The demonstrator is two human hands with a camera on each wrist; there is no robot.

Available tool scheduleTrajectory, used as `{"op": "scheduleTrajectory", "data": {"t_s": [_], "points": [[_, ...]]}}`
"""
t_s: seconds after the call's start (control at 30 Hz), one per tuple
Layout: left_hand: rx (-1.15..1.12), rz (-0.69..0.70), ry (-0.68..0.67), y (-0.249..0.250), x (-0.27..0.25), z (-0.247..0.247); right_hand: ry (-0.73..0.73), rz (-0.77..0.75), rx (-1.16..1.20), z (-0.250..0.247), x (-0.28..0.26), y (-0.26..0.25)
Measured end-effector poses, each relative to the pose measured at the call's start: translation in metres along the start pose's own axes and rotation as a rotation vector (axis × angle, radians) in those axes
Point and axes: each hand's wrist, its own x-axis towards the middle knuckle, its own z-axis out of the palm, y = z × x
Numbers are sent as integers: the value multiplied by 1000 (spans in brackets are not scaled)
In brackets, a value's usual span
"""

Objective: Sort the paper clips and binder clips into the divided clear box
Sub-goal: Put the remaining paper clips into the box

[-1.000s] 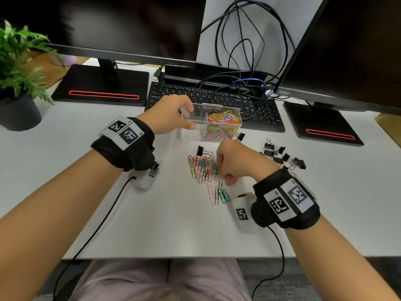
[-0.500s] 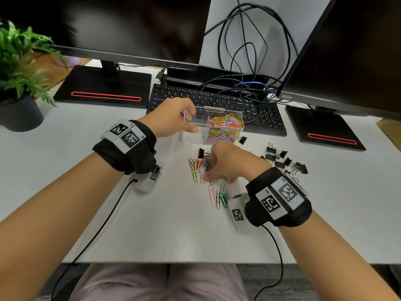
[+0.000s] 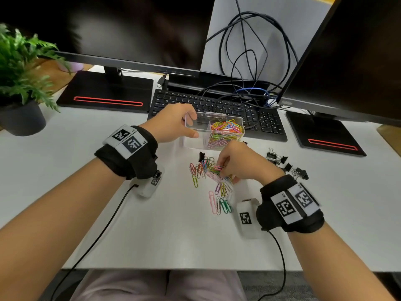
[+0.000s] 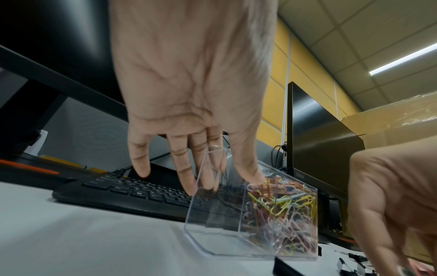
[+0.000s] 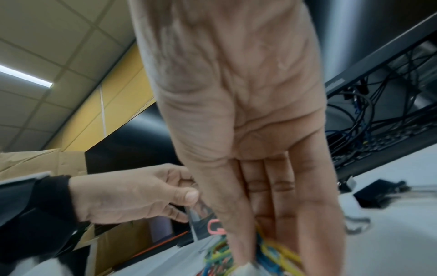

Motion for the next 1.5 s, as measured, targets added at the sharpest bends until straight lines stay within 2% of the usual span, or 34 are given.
{"op": "scheduleTrajectory", "data": {"t_s": [0.13,0.33,0.53,0.73,0.97,1.1,1.3,1.5], "points": [[-1,-2,-2,0,0,0,87,11,169,-11,-1,10],[-5,2,-1,-1,1,0,251,-50,323,-39,-3,15],[6,7,-4,-3,2,1,445,-78,388,-73,8,7],[9,-2,-5,-3,2,1,602,-148,396,-77,30,-3],[13,2,-3,-3,1,1,595,-109,282,-66,46,3],[12,0,-6,-3,1,1,566,-79,87,-63,47,5],[9,-5,-8,-3,2,1,577,-142,-60,-60,44,1],[10,-3,-12,-3,2,1,550,-129,-123,-57,46,-1]]}}
